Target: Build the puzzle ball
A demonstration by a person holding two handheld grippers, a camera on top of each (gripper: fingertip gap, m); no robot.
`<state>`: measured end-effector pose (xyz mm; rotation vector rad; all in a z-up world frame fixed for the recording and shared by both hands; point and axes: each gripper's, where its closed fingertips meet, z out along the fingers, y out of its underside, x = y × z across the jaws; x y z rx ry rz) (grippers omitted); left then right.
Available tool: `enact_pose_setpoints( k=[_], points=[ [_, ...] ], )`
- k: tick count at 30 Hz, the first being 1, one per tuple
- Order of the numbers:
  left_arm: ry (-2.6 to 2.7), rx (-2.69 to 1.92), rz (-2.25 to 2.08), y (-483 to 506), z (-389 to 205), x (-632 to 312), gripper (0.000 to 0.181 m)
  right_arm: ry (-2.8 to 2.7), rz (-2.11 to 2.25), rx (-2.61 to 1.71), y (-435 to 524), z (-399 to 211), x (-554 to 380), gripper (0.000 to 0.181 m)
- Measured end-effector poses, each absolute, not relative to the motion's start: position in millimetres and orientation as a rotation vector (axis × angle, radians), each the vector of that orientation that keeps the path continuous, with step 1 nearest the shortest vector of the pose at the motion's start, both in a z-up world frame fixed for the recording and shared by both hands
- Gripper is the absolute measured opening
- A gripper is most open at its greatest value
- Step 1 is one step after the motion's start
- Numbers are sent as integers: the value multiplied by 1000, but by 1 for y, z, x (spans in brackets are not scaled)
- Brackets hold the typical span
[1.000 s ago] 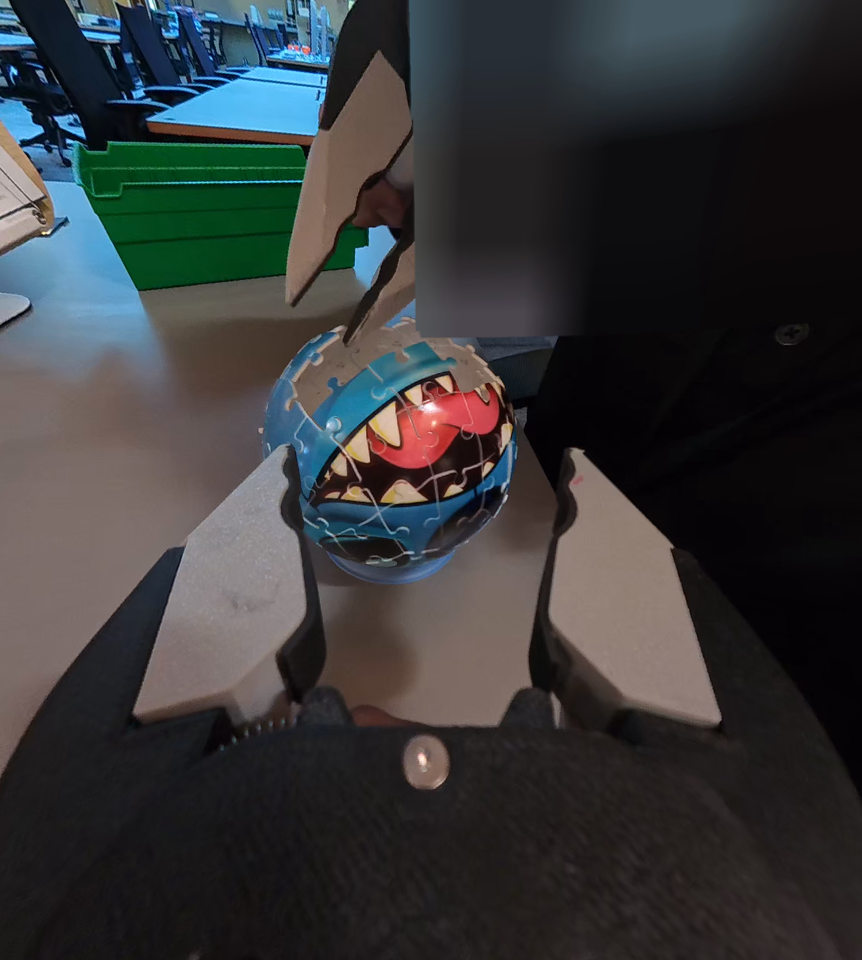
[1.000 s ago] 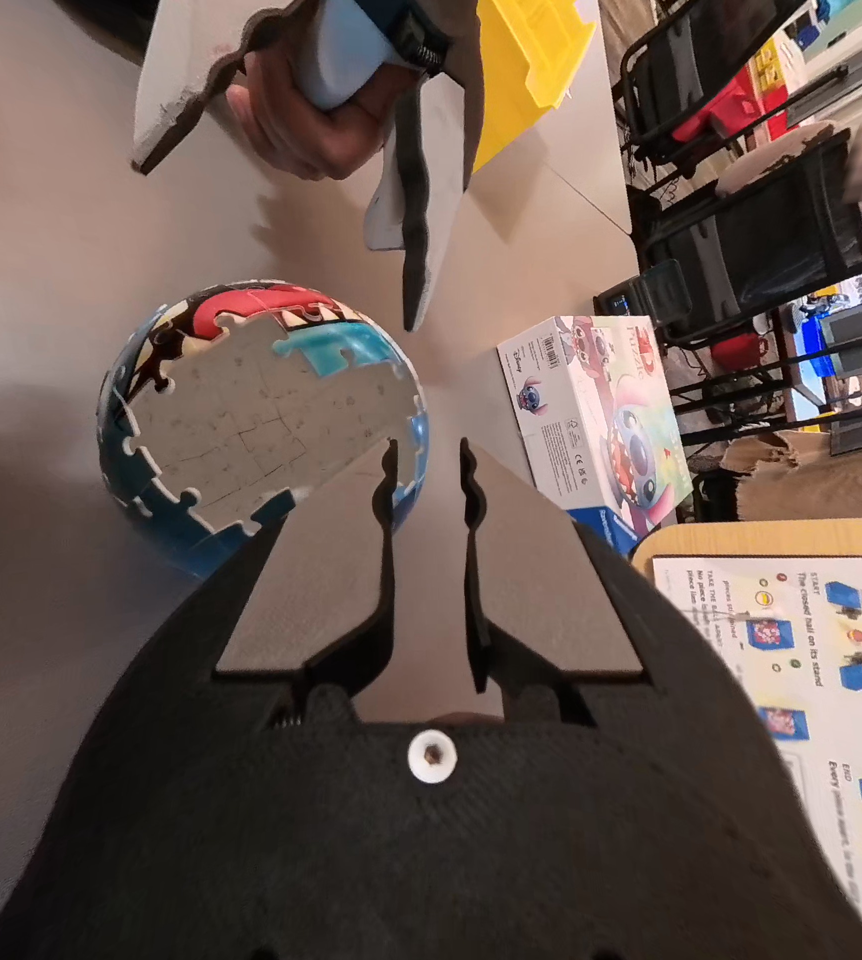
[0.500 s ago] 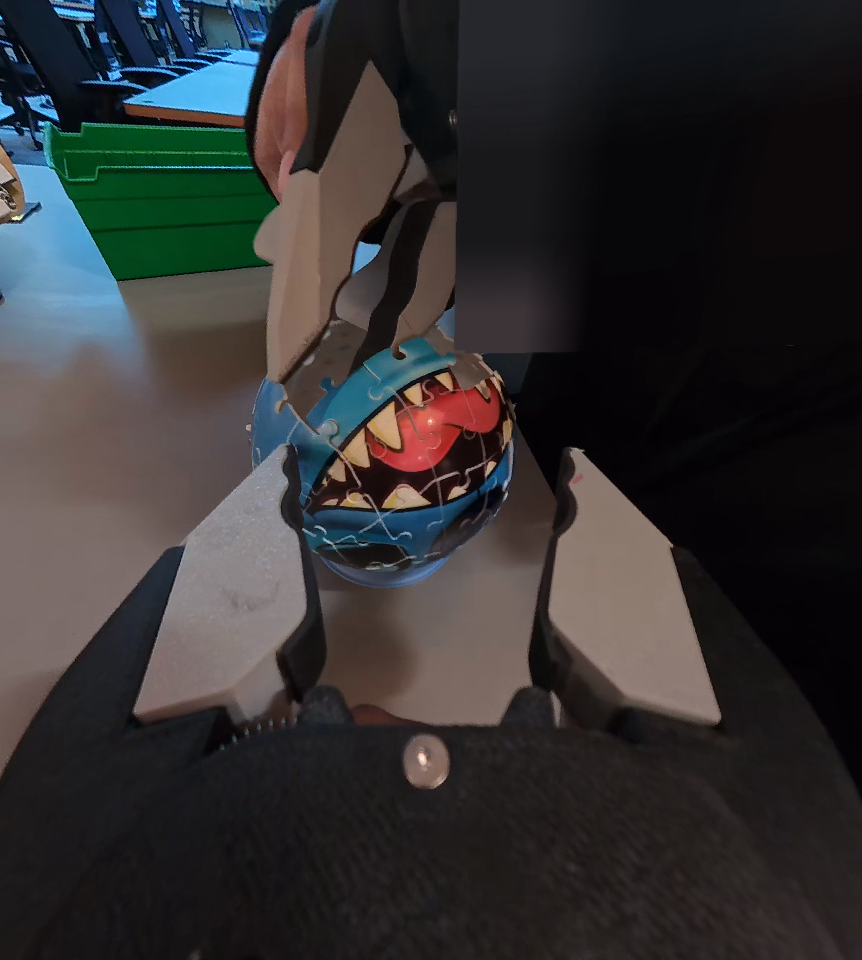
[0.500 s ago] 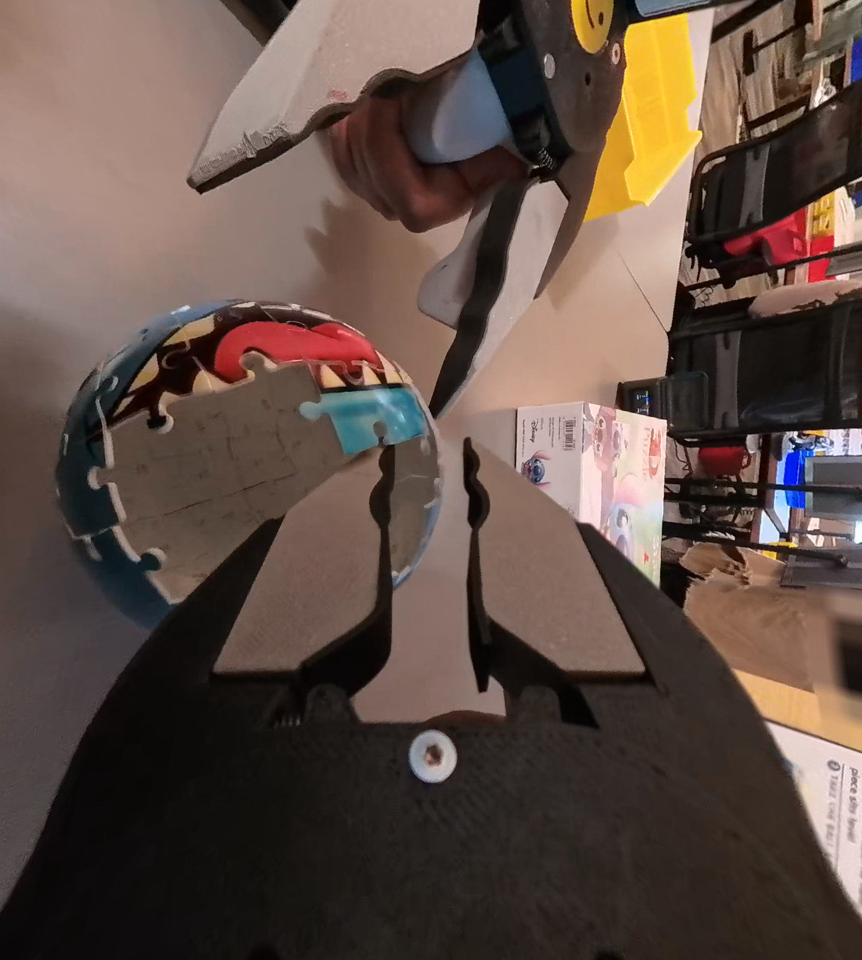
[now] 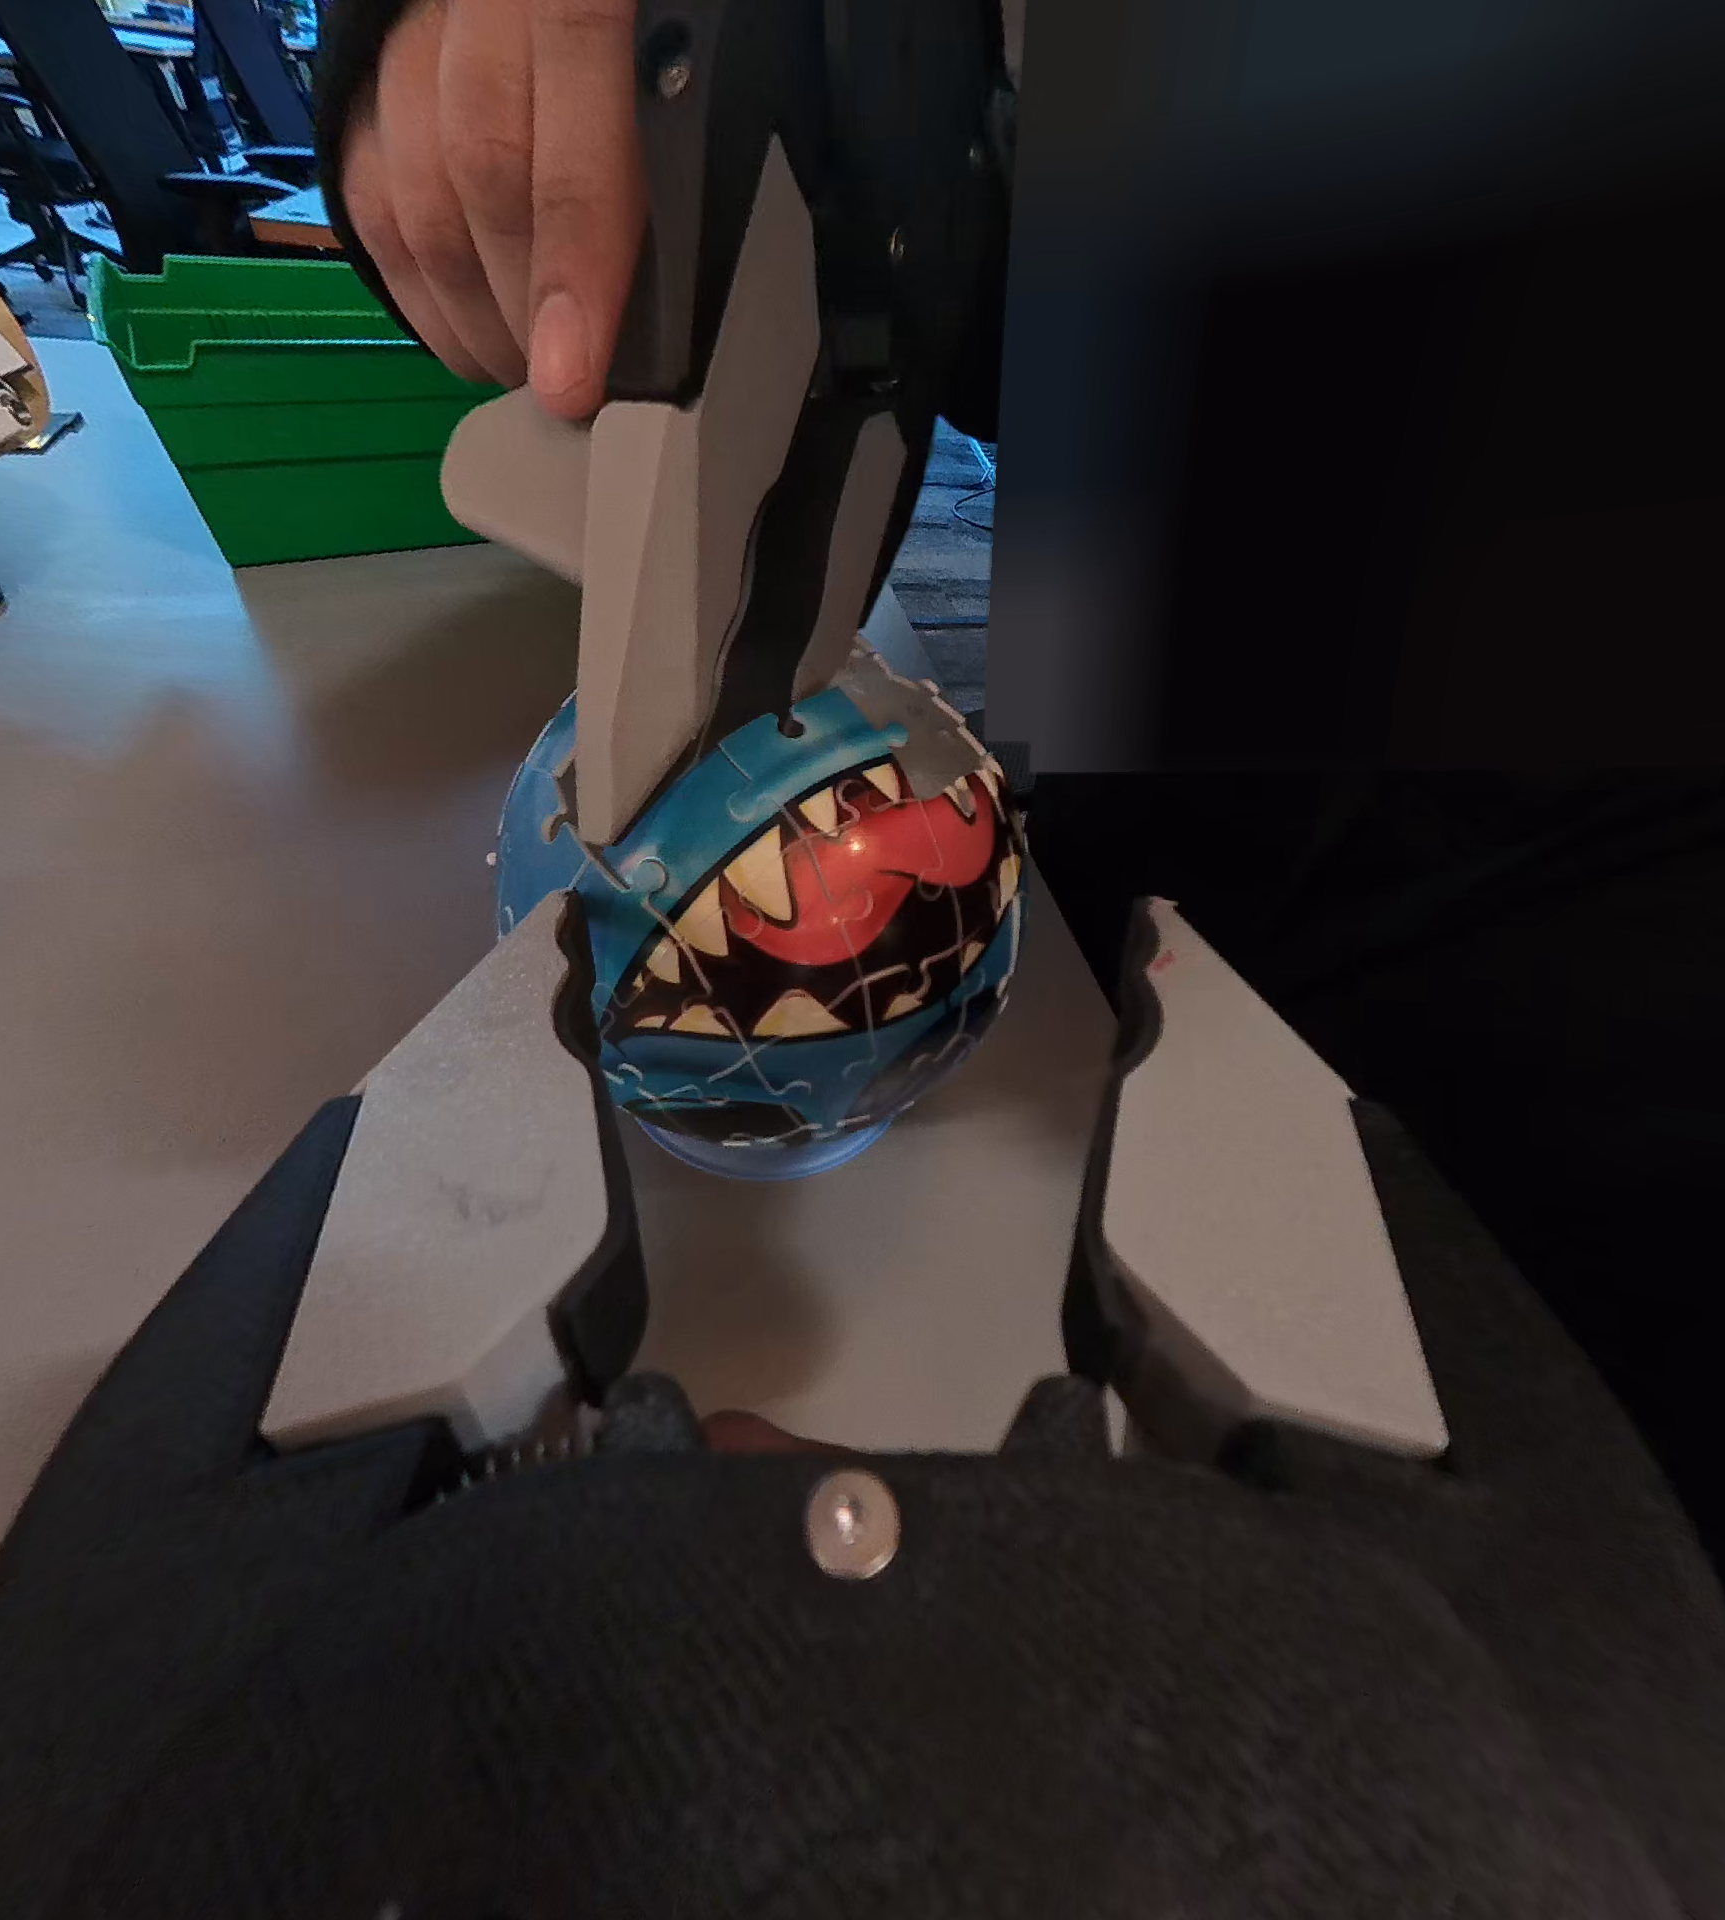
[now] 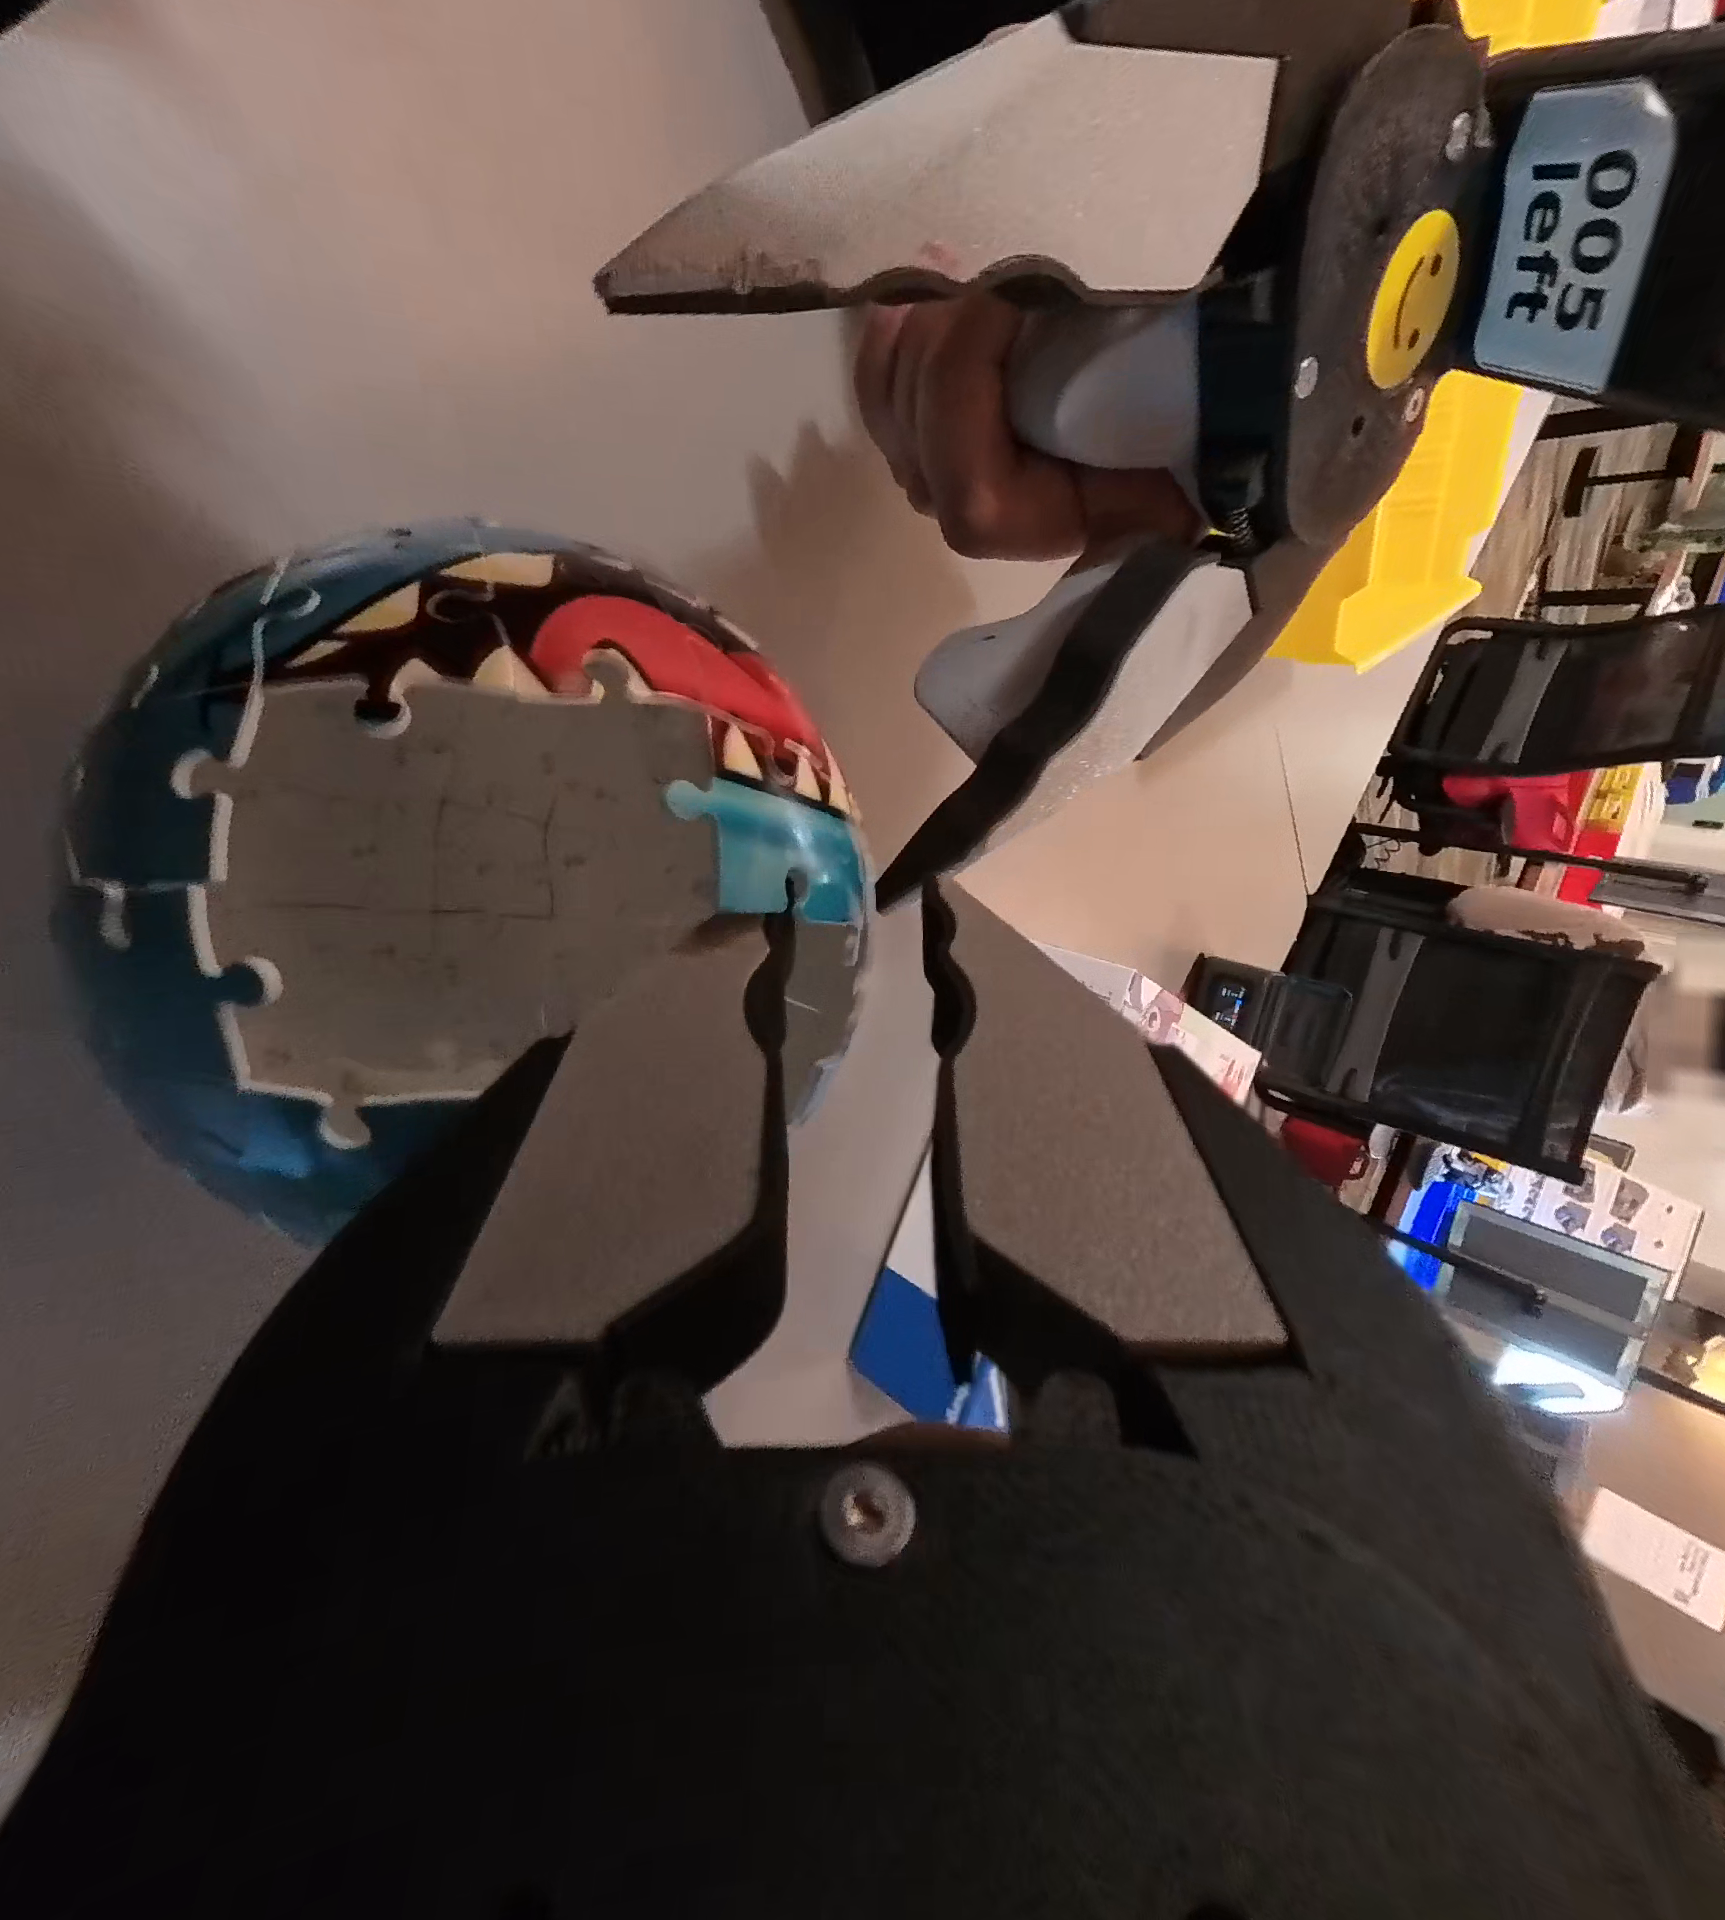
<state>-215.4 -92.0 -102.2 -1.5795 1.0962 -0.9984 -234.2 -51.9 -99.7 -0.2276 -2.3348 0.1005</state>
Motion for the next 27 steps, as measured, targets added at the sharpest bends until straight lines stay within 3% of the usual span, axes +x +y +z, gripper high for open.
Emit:
enact_pose_setpoints(
  k=[13,27],
  points=[
    [1105,-1592,-995,-97,-106,-221,96,-2399,28,27,-56,-99,-237,15],
    [1103,-1604,-994,-96,-109,-221,99,-2424,198,-57,-56,-103,-239,7]
  ],
)
